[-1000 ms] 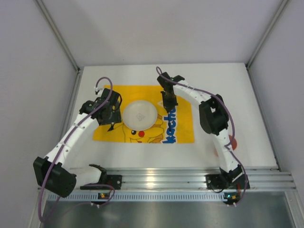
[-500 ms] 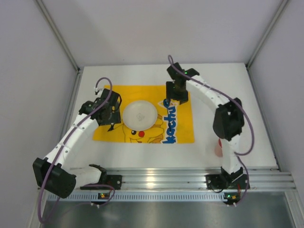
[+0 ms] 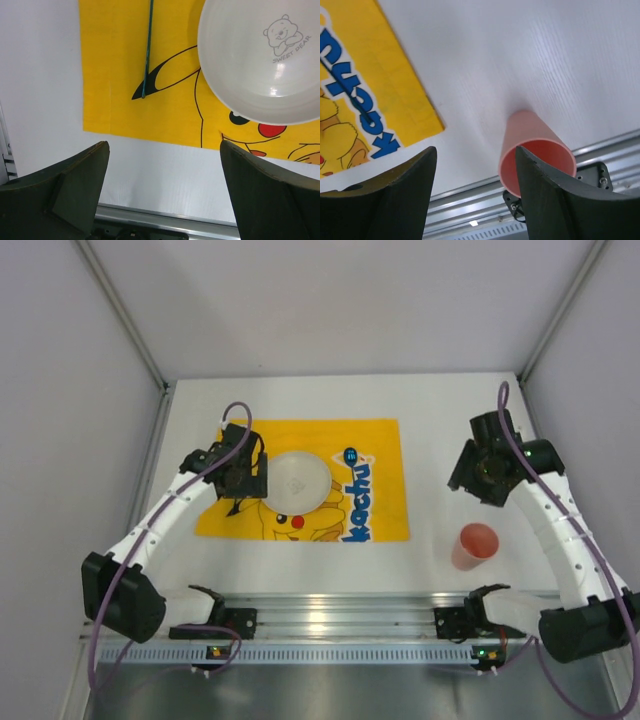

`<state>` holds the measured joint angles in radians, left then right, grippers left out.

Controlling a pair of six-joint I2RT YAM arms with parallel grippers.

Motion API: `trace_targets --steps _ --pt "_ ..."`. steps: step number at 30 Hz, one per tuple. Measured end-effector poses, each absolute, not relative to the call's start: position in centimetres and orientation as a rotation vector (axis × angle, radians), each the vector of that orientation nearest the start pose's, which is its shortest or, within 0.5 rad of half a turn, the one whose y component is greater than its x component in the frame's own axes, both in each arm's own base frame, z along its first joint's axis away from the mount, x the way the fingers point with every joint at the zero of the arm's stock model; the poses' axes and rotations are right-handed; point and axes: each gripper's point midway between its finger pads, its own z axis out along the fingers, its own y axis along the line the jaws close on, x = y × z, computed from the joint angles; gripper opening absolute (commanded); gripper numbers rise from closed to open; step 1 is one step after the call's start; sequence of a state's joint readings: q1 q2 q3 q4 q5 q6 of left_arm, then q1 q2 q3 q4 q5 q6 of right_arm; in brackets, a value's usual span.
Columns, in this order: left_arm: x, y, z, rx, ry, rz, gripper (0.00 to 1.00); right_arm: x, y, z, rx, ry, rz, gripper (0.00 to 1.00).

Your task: Set the dinner table for one person

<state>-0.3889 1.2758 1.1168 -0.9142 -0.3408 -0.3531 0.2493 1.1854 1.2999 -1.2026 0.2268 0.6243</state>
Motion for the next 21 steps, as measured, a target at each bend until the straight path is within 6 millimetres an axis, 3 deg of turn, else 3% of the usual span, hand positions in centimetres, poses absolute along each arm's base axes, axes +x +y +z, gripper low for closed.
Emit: trace_targets --steps 6,12,16,21 --pt "28.1 -7.3 14.5 -0.023 2.572 0.135 0.97 19.3 1.3 20.1 0.800 2.475 -0.077 0.64" --pt "28.2 -7.5 14.1 0.007 2.577 0.122 0.96 15.8 1.0 17.0 0.956 2.488 -0.065 0.63" --pt "28.0 -7.5 13.6 0.028 2.587 0.126 0.96 14.5 1.0 14.9 1.029 2.533 -0.098 0.61" --pt "27.9 -7.5 13.3 0.039 2.589 0.125 0.96 14.2 1.1 14.9 1.039 2.529 -0.084 0.59"
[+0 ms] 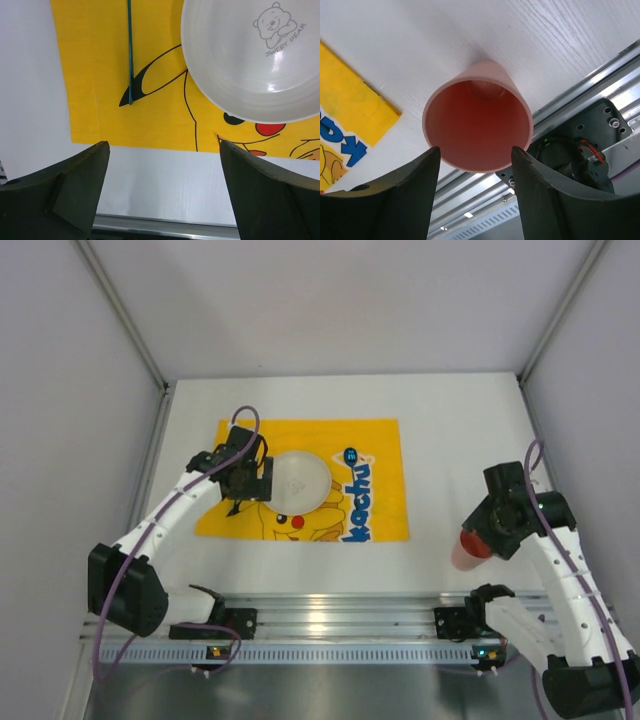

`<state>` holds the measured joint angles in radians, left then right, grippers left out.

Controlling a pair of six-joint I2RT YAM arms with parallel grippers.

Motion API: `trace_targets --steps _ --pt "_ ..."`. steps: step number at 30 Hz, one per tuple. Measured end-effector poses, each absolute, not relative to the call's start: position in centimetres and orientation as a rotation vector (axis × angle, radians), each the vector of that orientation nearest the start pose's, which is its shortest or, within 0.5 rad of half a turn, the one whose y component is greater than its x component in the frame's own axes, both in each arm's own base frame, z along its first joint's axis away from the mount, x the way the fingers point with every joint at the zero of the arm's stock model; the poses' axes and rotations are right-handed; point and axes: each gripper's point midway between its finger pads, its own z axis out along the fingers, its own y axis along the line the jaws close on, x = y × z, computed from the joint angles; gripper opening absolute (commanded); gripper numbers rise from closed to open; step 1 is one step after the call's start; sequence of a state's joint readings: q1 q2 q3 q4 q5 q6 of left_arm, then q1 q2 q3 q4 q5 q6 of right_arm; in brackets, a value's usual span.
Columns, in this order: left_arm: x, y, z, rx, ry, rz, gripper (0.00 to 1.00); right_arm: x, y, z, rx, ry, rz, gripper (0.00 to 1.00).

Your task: Set the dinner table for one person

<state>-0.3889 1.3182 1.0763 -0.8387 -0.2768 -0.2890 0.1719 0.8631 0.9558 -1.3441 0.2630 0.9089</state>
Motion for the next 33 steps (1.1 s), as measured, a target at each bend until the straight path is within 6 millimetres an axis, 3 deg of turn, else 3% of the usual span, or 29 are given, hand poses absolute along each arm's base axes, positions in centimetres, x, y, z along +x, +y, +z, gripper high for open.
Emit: trace_targets --steps 11,15,20,22,23,27,33 --pt "27.9 -7.5 12.6 0.039 2.590 0.126 0.96 14.1 2.8 16.2 0.971 2.563 0.071 0.60" --pt "27.7 -7.4 12.2 0.040 2.600 0.129 0.96 14.2 3.0 15.6 0.935 2.614 0.056 0.58" --pt "27.7 -7.4 12.2 0.041 2.599 0.131 0.96 16.0 3.4 13.6 0.879 2.667 0.042 0.55" --pt "27.7 -7.4 12.2 0.041 2.599 0.131 0.96 16.8 3.5 12.4 0.845 2.695 0.027 0.50" --pt "27.7 -7.4 12.2 0.042 2.599 0.132 0.96 17.1 3.5 12.0 0.829 2.706 0.018 0.36" --pt "27.6 -7.3 12.2 0.040 2.599 0.137 0.96 18.2 3.4 11.1 0.756 2.736 -0.007 0.00" --pt "27.7 -7.2 12.2 0.037 2.598 0.144 0.96 20.2 2.6 12.1 0.652 2.725 -0.070 0.00"
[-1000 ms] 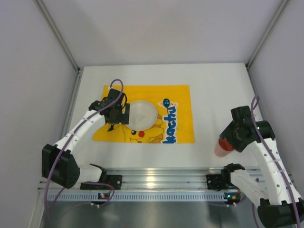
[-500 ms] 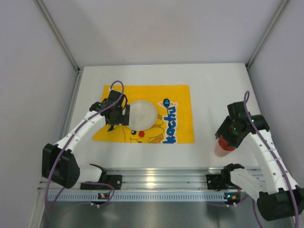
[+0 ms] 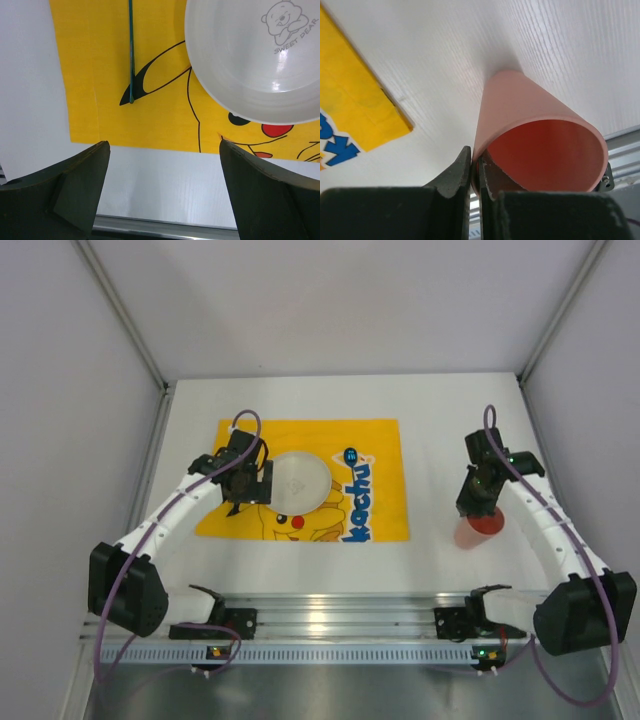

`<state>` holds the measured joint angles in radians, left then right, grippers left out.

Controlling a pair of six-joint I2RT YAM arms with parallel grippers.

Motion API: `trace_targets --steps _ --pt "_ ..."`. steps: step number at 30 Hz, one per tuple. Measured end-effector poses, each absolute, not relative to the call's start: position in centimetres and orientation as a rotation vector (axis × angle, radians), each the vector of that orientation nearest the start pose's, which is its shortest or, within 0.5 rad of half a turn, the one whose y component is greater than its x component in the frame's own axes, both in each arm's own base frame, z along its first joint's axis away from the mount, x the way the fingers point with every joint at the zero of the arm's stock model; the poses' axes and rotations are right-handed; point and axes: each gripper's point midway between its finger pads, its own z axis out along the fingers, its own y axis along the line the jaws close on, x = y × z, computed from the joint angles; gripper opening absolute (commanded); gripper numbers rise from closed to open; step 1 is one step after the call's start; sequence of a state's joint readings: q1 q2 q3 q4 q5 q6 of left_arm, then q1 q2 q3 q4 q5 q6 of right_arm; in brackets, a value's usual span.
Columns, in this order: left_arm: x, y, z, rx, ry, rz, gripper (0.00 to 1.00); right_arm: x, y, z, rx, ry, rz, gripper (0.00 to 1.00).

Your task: Set the dinner table for one person

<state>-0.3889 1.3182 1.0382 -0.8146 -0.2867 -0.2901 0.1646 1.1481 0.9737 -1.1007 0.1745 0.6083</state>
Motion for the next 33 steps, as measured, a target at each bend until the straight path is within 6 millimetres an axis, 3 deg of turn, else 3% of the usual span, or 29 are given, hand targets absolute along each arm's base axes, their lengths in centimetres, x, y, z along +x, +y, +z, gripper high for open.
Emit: trace_targets --steps 5,8,11,14,19,22,26,30,31,33 --pt "27.6 -7.2 12.2 0.032 2.598 0.142 0.96 25.4 3.6 16.3 0.575 2.668 -0.036 0.00" --pt "27.7 -7.2 12.3 0.023 2.597 0.142 0.96 31.2 5.3 20.2 0.504 2.586 0.015 0.00" --pt "27.7 -7.1 12.4 0.012 2.596 0.147 0.96 36.4 8.3 22.3 0.409 2.534 0.067 0.00" --pt "27.5 -6.9 12.4 0.004 2.598 0.159 0.96 41.3 12.7 23.0 0.300 2.521 0.115 0.00" --pt "26.9 -6.6 13.2 -0.021 2.585 0.159 0.96 48.4 20.4 21.1 0.158 2.490 0.200 0.00" --pt "26.5 -6.3 14.1 -0.048 2.561 0.153 0.96 49.2 22.9 17.8 0.114 2.532 0.216 0.00" --pt "26.0 -5.8 14.7 -0.074 2.547 0.166 0.96 49.3 24.1 14.2 0.101 2.595 0.205 0.00" --pt "25.9 -5.5 14.7 -0.091 2.546 0.184 0.96 49.7 25.0 13.7 0.101 2.586 0.224 0.00" --pt "25.9 -5.5 14.7 -0.094 2.547 0.187 0.96 49.8 25.1 13.7 0.098 2.585 0.221 0.03" --pt "25.8 -5.5 14.6 -0.100 2.550 0.189 0.96 49.7 25.3 13.7 0.092 2.581 0.215 0.27"
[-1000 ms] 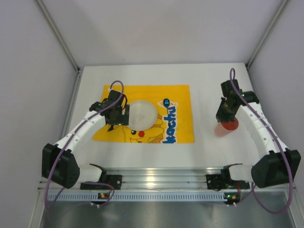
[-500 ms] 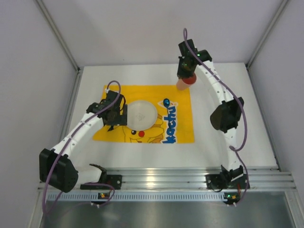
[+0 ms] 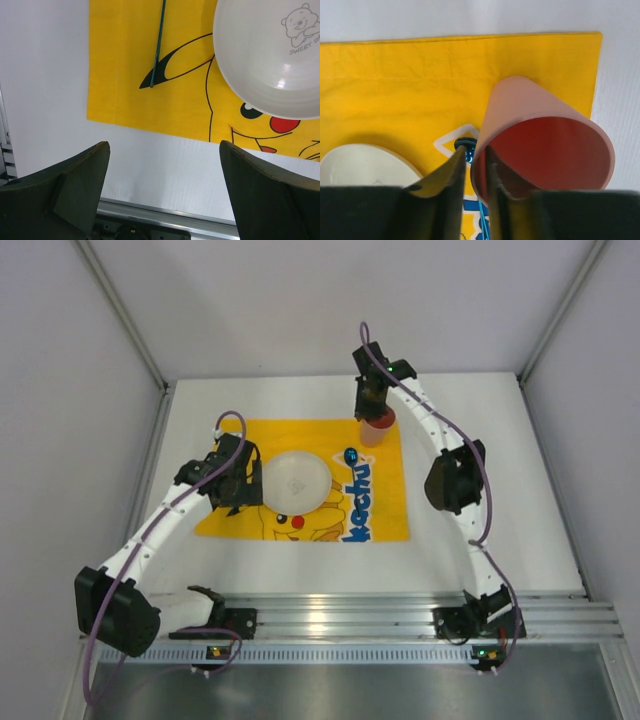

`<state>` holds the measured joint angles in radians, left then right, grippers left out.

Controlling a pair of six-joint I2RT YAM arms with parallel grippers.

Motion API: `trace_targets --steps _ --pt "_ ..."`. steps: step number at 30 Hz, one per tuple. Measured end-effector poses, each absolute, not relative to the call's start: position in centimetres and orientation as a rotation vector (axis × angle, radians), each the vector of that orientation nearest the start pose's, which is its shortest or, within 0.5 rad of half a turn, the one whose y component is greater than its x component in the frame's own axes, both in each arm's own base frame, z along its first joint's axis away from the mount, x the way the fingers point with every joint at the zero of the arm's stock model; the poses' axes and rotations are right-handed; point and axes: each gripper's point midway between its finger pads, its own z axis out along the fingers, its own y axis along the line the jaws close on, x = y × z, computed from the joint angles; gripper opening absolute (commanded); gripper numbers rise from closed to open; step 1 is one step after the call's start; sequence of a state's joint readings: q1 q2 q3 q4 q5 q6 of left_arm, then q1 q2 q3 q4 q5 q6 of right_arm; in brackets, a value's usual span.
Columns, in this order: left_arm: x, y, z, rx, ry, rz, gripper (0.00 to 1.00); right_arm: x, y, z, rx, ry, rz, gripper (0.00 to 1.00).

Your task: Set the dinner table for one person

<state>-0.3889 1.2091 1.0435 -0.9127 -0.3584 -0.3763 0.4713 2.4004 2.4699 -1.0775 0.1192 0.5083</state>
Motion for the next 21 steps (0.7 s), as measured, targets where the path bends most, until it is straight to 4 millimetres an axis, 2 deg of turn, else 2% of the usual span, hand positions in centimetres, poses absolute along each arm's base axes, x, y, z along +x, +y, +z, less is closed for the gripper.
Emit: trace_targets --steps 2,5,10,13,15,18,21 --pt "25.8 -5.5 14.6 -0.108 2.551 0.189 0.96 49.7 25.5 13.4 0.082 2.581 0.202 0.51" --pt "25.8 -5.5 14.6 -0.123 2.551 0.186 0.96 49.6 25.9 12.3 0.054 2.596 0.186 0.61" --pt "25.8 -5.6 14.2 -0.125 2.565 0.190 0.96 49.8 26.6 11.8 0.038 2.593 0.213 0.69" --pt "25.7 -5.6 14.0 -0.123 2.571 0.194 0.96 50.5 27.2 12.2 0.032 2.562 0.248 0.85" --pt "25.7 -5.6 14.0 -0.123 2.572 0.195 0.96 50.7 27.4 12.5 0.023 2.551 0.261 0.90" --pt "25.7 -5.5 14.0 -0.122 2.574 0.197 0.97 50.9 27.8 13.7 0.008 2.518 0.290 0.93" --pt "25.6 -5.5 14.0 -0.122 2.577 0.199 0.97 51.0 27.8 16.6 0.002 2.460 0.318 0.94"
